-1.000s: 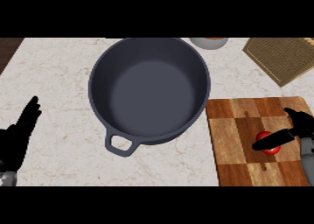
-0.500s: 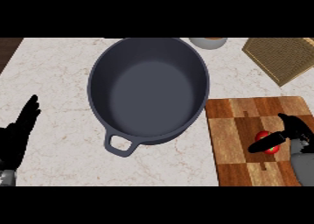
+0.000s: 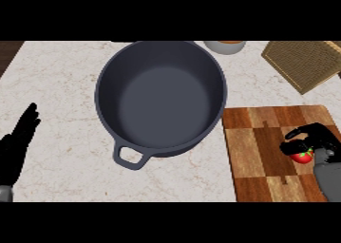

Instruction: Pick the tomato from the cutting board and place it in the pot

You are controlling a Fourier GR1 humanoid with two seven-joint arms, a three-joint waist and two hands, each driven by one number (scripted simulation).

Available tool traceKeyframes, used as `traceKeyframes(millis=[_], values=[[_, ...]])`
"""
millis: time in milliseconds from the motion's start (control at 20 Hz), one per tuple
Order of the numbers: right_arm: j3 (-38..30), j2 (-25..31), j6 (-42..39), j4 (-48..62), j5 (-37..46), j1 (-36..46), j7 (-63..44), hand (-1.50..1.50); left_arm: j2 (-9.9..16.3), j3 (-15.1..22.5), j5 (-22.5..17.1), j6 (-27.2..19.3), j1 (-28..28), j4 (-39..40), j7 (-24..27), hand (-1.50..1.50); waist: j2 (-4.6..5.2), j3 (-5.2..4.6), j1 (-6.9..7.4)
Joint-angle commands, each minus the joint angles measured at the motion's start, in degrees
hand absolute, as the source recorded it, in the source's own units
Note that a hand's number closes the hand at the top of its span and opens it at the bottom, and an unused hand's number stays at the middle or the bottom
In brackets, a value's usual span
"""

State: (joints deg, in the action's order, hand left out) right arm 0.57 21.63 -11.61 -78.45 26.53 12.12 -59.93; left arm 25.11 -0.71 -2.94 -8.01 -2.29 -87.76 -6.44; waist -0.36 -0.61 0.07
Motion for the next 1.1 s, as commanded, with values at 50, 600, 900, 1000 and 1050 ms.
traceKeyframes(millis=[50, 600, 900, 1000, 1050], values=[[0.55, -3.16, -1.13, 1.36, 1.11, 2.72, -5.81, 1.50, -2.71, 0.98, 2.73, -0.58, -0.18, -0.43, 0.04, 0.00, 0.36, 0.61, 0.16], [37.91, -21.25, -6.12, -6.73, 12.06, 19.15, 2.49, 1.50, -3.02, 4.84, 3.17, 2.87, 4.88, 0.33, -0.48, 0.00, 0.95, 0.13, 10.07], [50.79, -21.53, 1.35, -4.16, 17.26, 32.81, -5.89, 1.50, -3.55, 4.33, 3.75, 1.70, 6.13, 1.66, -1.56, 0.00, 0.27, 0.33, 7.15], [55.08, -21.56, 4.90, -5.46, 19.80, 34.79, -8.69, 1.50, -4.76, 5.43, 4.51, 0.97, 5.89, 2.01, -1.76, 0.00, -0.03, 0.37, 6.29], [53.73, -21.57, 4.13, -7.10, 21.34, 38.54, -11.00, 1.50, -3.63, 3.67, 3.65, 1.33, 5.08, 2.97, -1.52, 0.00, -0.39, 0.31, 5.95]])
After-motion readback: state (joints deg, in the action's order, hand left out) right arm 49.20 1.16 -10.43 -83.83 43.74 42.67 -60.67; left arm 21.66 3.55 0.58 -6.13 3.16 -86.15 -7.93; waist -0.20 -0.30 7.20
